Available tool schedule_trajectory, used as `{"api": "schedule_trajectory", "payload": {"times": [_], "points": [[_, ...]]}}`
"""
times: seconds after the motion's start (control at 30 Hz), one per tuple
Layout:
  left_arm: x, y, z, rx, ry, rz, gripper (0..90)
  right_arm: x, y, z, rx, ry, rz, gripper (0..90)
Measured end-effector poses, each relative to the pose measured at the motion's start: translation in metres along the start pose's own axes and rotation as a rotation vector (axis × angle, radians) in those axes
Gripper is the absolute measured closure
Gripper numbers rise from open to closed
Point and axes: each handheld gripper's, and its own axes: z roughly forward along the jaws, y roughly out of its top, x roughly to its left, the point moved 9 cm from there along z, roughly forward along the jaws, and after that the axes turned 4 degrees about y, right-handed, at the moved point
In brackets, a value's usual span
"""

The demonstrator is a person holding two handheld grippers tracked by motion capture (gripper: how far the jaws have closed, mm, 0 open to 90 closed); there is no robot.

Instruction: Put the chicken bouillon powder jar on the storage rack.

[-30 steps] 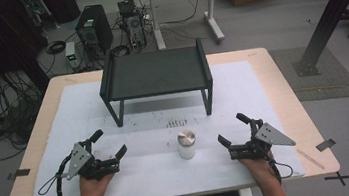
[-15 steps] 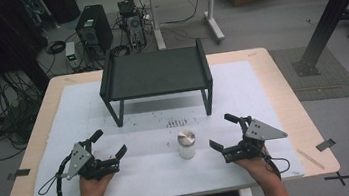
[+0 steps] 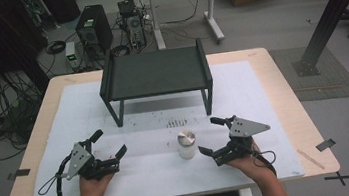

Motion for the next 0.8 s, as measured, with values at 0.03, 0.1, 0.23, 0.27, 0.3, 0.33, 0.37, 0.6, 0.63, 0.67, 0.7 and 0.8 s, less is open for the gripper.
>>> {"api": "schedule_trajectory", "payload": {"times": [0.03,0.1,0.23,0.27,0.3,0.33,0.37,0.6,0.63,0.67,0.7,0.8], "points": [[0.000,0.000,0.000,-0.001,0.000,0.000,0.2,0.000,0.000,0.002,0.011,0.002,-0.002,0.0],[0.000,0.000,0.000,-0.001,0.000,0.001,0.2,0.002,-0.002,0.005,0.036,0.010,-0.006,0.0],[0.000,0.000,0.000,-0.001,0.000,0.001,0.2,0.003,-0.004,0.009,0.069,0.021,-0.009,0.0],[0.000,0.000,0.000,-0.001,0.000,0.001,0.2,0.003,-0.006,0.011,0.085,0.020,-0.005,0.0],[0.000,0.000,0.000,-0.001,0.000,0.000,0.2,0.003,-0.006,0.011,0.085,0.020,-0.005,0.0],[0.000,0.000,0.000,0.000,0.000,-0.001,0.2,0.003,-0.007,0.012,0.093,0.020,-0.006,0.0],[0.000,0.000,0.000,0.000,0.000,-0.001,0.2,0.003,-0.008,0.012,0.102,0.019,-0.006,0.0],[0.000,0.000,0.000,-0.001,-0.001,0.001,0.2,0.005,-0.013,0.017,0.145,0.026,-0.012,0.0],[0.000,0.000,0.000,-0.001,0.000,0.002,0.2,0.005,-0.013,0.017,0.145,0.026,-0.012,0.0],[0.000,0.000,0.000,-0.001,0.000,0.002,0.2,0.005,-0.013,0.018,0.151,0.027,-0.011,0.0],[0.000,0.000,0.000,-0.001,0.000,0.001,0.2,0.005,-0.014,0.019,0.160,0.028,-0.013,0.0],[0.000,0.000,0.000,-0.001,-0.001,0.002,0.2,0.006,-0.015,0.023,0.177,0.031,-0.019,0.0]]}}
